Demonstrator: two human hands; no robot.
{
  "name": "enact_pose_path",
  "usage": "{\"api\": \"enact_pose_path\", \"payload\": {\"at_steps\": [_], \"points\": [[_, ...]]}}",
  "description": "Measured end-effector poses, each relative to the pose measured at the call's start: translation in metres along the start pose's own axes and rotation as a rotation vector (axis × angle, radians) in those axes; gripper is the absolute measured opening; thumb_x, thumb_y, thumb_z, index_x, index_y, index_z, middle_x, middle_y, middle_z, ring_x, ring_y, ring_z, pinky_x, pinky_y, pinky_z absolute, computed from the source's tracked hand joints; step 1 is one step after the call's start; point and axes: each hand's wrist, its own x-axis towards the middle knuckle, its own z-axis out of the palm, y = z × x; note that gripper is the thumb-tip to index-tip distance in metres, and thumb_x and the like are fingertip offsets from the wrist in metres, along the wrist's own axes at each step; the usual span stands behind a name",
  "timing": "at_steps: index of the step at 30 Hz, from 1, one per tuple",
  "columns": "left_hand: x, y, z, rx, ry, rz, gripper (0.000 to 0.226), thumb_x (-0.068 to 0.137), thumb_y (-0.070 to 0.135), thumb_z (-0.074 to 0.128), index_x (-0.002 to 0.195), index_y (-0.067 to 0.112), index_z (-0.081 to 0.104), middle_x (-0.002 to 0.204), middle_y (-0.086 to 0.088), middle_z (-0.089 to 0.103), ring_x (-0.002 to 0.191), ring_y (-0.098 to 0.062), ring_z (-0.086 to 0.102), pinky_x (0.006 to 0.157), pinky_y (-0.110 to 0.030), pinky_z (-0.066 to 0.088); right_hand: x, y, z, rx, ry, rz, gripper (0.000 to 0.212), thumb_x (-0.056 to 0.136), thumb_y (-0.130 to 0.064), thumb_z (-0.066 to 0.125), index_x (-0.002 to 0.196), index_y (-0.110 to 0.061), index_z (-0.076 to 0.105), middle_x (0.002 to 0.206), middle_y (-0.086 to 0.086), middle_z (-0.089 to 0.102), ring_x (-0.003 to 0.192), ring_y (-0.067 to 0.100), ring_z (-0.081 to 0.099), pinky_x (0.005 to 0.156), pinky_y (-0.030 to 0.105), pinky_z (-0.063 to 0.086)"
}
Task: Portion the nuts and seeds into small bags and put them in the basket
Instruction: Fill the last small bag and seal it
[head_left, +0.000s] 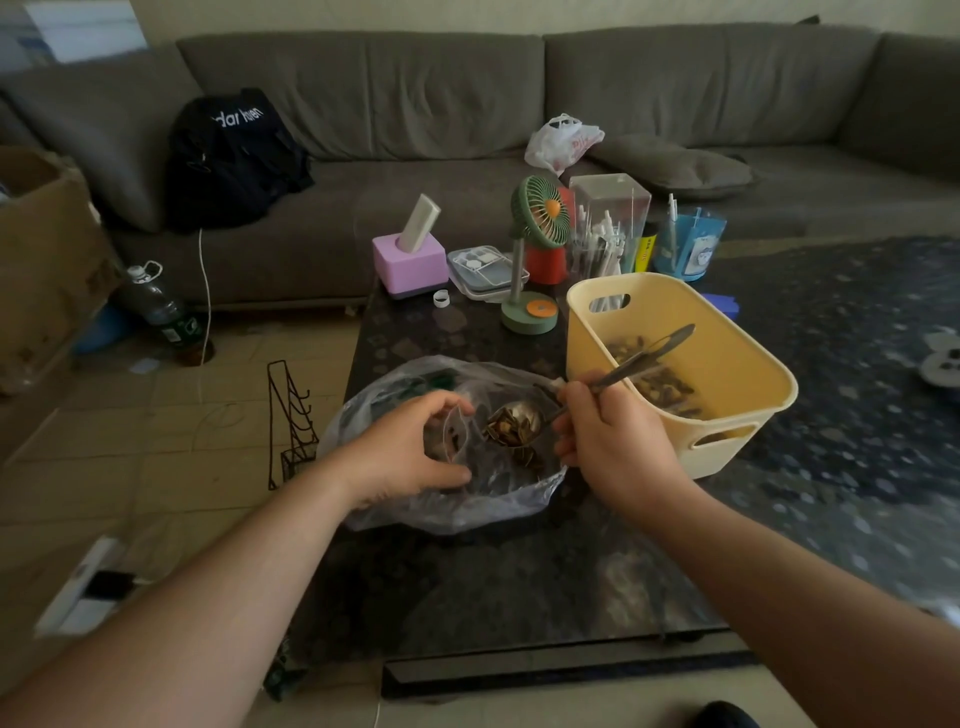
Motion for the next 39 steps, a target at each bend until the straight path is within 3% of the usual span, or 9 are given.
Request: {"api": "enact_pose_path", "payload": {"at_steps": [6,10,18,20,22,24,29,35,39], "points": [[0.010,0.002,0.010,-0.003,0.220,-0.011,0.062,0.072,0.051,0.094,0.127,0.044,0.067,0.121,0.027,0.068,0.110,0.005,0.062,0.100,-0.032,0.056,0.002,-0.007,-0.006,-0.002,0.009,-0.024,0.034,0.111,-0.037,0.042,0.093,-0.021,0.066,0.081,0.000,0.073,0.075,0.014,0.072,0.081,0.048,0.062],[0.016,0.003,0.013,0.074,0.308,-0.030,0.069,0.071,0.060,0.091,0.133,0.036,0.069,0.115,0.024,0.071,0.105,0.005,0.063,0.093,-0.026,0.054,0.007,-0.013,-0.016,-0.163,0.037,-0.201,0.031,0.111,-0.036,0.042,0.093,-0.022,0.063,0.080,-0.002,0.071,0.078,0.015,0.069,0.084,0.052,0.057],[0.020,0.002,0.019,0.115,0.338,-0.017,0.068,0.073,0.061,0.090,0.132,0.034,0.070,0.108,0.024,0.069,0.098,0.008,0.060,0.083,-0.020,0.050,0.012,-0.014,-0.008,-0.340,-0.024,-0.508,0.019,0.111,-0.030,0.042,0.106,-0.022,0.060,0.086,-0.007,0.066,0.080,0.014,0.064,0.075,0.038,0.051],[0.020,0.003,0.019,0.096,0.334,-0.015,0.059,0.073,0.059,0.091,0.125,0.039,0.071,0.103,0.027,0.070,0.096,0.010,0.061,0.084,-0.021,0.051,0.011,-0.011,-0.002,-0.405,-0.041,-0.597,0.016,0.110,-0.027,0.046,0.110,-0.020,0.061,0.087,-0.009,0.063,0.079,0.015,0.059,0.069,0.026,0.039],[0.020,0.002,0.019,0.081,0.330,-0.016,0.043,0.073,0.059,0.091,0.109,0.047,0.071,0.096,0.029,0.072,0.091,0.016,0.062,0.080,-0.018,0.050,0.010,-0.008,0.002,-0.458,-0.020,-0.688,0.016,0.108,-0.026,0.051,0.115,-0.017,0.063,0.091,-0.005,0.065,0.080,0.019,0.060,0.066,0.024,0.034],[0.020,0.001,0.019,0.068,0.332,-0.018,0.035,0.073,0.058,0.090,0.100,0.049,0.070,0.093,0.030,0.073,0.089,0.018,0.062,0.077,-0.016,0.048,0.009,-0.007,0.004,-0.470,-0.024,-0.727,0.016,0.107,-0.024,0.056,0.117,-0.017,0.065,0.094,0.000,0.069,0.079,0.021,0.063,0.065,0.028,0.041],[0.020,0.000,0.019,0.068,0.330,-0.033,0.034,0.074,0.058,0.089,0.099,0.044,0.072,0.090,0.029,0.074,0.088,0.015,0.063,0.076,-0.017,0.048,0.007,-0.002,0.004,-0.472,-0.115,-0.802,0.020,0.101,-0.014,0.064,0.121,-0.017,0.065,0.098,0.007,0.068,0.078,0.030,0.065,0.062,0.046,0.055],[0.021,-0.002,0.019,0.035,0.347,-0.075,0.042,0.071,0.061,0.089,0.102,0.038,0.073,0.091,0.023,0.075,0.089,0.007,0.067,0.082,-0.026,0.056,0.005,0.004,0.003,-0.518,-0.118,-0.961,0.023,0.100,-0.012,0.060,0.121,-0.007,0.068,0.100,0.013,0.070,0.084,0.036,0.068,0.064,0.050,0.056],[0.022,-0.003,0.019,0.030,0.350,-0.091,0.046,0.070,0.062,0.089,0.105,0.036,0.075,0.095,0.022,0.076,0.093,0.005,0.068,0.086,-0.028,0.059,0.003,0.007,0.005,-0.532,-0.081,-0.983,0.032,0.107,-0.027,0.049,0.125,-0.008,0.067,0.108,0.011,0.072,0.092,0.034,0.071,0.068,0.049,0.059]]}}
